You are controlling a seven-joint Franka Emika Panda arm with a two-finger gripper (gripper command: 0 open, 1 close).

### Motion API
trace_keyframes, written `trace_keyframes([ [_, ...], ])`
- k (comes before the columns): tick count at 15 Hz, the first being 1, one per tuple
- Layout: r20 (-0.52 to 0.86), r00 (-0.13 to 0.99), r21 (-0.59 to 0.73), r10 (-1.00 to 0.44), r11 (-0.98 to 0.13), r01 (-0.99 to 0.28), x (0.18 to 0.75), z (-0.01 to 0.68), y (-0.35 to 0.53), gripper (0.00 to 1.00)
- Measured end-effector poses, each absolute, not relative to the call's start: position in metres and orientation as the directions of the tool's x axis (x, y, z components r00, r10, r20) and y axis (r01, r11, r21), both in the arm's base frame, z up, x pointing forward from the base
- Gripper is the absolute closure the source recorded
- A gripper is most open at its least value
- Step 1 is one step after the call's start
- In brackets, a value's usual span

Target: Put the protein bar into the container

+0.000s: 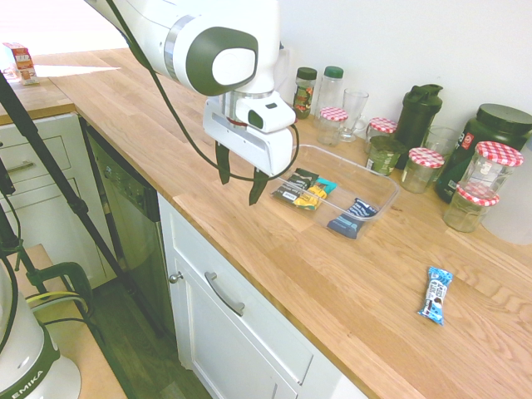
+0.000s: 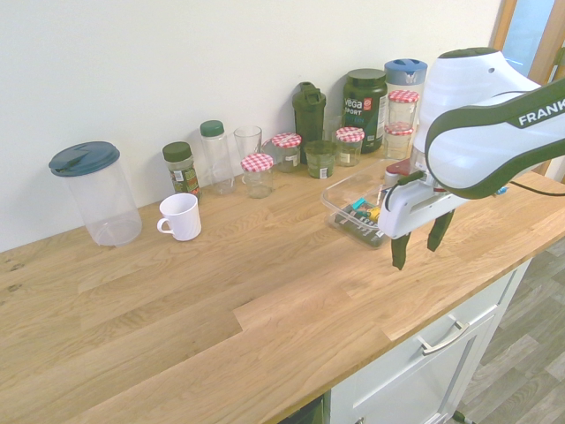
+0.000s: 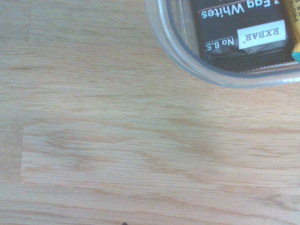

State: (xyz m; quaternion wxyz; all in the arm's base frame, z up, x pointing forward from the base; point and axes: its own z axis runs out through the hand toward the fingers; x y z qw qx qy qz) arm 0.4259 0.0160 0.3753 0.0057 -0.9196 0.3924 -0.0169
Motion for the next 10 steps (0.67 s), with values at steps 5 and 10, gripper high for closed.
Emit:
trace_keyframes([
  [5, 0.017, 0.66, -0.037, -0.751, -0.66, -0.75, 0.426, 0.377, -0.007, 0.0],
  [10, 0.04, 0.605, -0.086, -0.796, -0.606, -0.791, 0.414, 0.403, -0.104, 0.0],
])
